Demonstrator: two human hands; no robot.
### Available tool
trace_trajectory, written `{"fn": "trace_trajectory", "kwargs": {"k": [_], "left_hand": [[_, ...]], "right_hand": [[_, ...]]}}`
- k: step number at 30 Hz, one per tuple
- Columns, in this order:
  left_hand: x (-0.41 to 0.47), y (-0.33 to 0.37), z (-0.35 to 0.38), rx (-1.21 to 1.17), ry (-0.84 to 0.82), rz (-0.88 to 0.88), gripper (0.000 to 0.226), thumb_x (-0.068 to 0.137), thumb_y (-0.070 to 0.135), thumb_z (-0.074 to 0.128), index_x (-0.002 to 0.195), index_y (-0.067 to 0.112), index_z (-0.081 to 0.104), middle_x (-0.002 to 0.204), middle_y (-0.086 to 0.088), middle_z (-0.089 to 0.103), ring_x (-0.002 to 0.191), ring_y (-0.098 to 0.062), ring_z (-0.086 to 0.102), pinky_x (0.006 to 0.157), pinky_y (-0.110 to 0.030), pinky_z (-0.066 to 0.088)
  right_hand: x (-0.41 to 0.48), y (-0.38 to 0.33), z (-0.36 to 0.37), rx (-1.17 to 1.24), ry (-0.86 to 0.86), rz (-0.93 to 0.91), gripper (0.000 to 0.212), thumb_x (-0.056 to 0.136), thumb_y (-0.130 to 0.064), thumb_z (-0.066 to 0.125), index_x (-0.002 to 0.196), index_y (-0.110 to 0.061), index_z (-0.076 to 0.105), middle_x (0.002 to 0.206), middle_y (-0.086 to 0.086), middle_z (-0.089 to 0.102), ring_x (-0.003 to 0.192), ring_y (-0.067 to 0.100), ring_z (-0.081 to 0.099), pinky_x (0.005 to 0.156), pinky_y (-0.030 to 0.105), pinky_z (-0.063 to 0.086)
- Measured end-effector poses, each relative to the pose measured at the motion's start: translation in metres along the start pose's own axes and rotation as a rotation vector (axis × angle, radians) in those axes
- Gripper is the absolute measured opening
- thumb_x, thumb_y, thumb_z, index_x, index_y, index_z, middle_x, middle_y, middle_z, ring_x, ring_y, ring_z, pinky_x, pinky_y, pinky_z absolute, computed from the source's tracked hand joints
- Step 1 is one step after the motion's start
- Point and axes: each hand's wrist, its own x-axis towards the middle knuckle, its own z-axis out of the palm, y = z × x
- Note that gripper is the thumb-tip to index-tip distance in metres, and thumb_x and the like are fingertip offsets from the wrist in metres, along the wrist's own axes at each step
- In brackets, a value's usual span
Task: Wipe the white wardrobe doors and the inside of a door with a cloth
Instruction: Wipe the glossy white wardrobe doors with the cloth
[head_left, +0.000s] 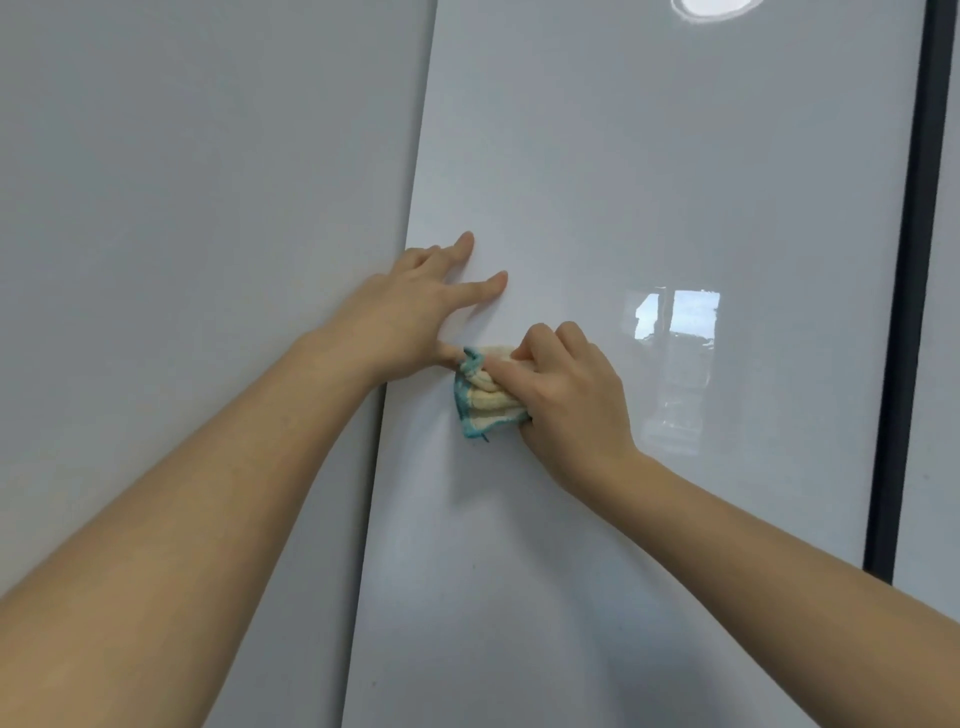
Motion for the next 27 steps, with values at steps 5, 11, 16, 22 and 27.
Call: {"fn": "trace_trajectory", "kwargs": {"k": [5,11,16,22,27], "left_hand": [[0.003,-0.002,-0.005,0.063,-0.017,0.015,0.084,0.089,0.035,0.067,0.151,0.048,0.011,0.164,0.003,-0.004,0.145,-0.024,0.013,0.105,-0.042,0.040],[0.002,-0.004,-0.003,0.105,-0.020,0.020,0.087,0.089,0.035,0.067,0.151,0.049,0.008,0.163,0.003,-0.004,0.147,-0.023,0.009,0.108,-0.043,0.037],[0.003,-0.009,0.003,0.001,-0.004,0.019,0.087,0.089,0.034,0.068,0.150,0.051,0.008,0.163,0.008,-0.005,0.151,-0.021,-0.005,0.120,-0.040,0.021],[0.003,-0.011,0.002,-0.115,-0.036,0.011,0.087,0.089,0.023,0.069,0.149,0.053,0.014,0.163,0.012,-0.006,0.151,-0.016,-0.005,0.118,-0.044,0.026],[0.000,-0.010,0.001,-0.111,-0.039,0.013,0.087,0.090,0.020,0.068,0.149,0.053,0.013,0.163,0.013,-0.008,0.151,-0.015,-0.006,0.116,-0.041,0.028]], "right_hand": [[0.001,0.000,0.001,-0.048,-0.018,-0.050,0.029,0.071,0.002,0.052,0.082,-0.019,0.071,0.075,0.005,0.053,0.066,0.026,0.045,0.050,0.032,0.033],[-0.038,-0.045,0.019,-0.026,-0.109,-0.400,0.014,0.080,-0.009,0.060,0.088,-0.017,0.068,0.080,0.004,0.054,0.073,0.024,0.040,0.056,0.034,0.029],[-0.010,-0.031,0.021,-0.102,-0.082,-0.358,0.016,0.079,-0.005,0.059,0.080,-0.019,0.066,0.080,0.004,0.053,0.070,0.024,0.044,0.057,0.034,0.021],[-0.037,-0.070,0.037,-0.061,-0.061,-0.372,0.022,0.084,-0.001,0.051,0.087,-0.015,0.068,0.079,0.003,0.051,0.070,0.023,0.037,0.057,0.034,0.023],[-0.031,-0.055,0.028,-0.031,-0.170,-0.572,0.019,0.084,-0.007,0.052,0.080,-0.020,0.065,0.082,0.001,0.052,0.072,0.023,0.044,0.057,0.034,0.023]]}}
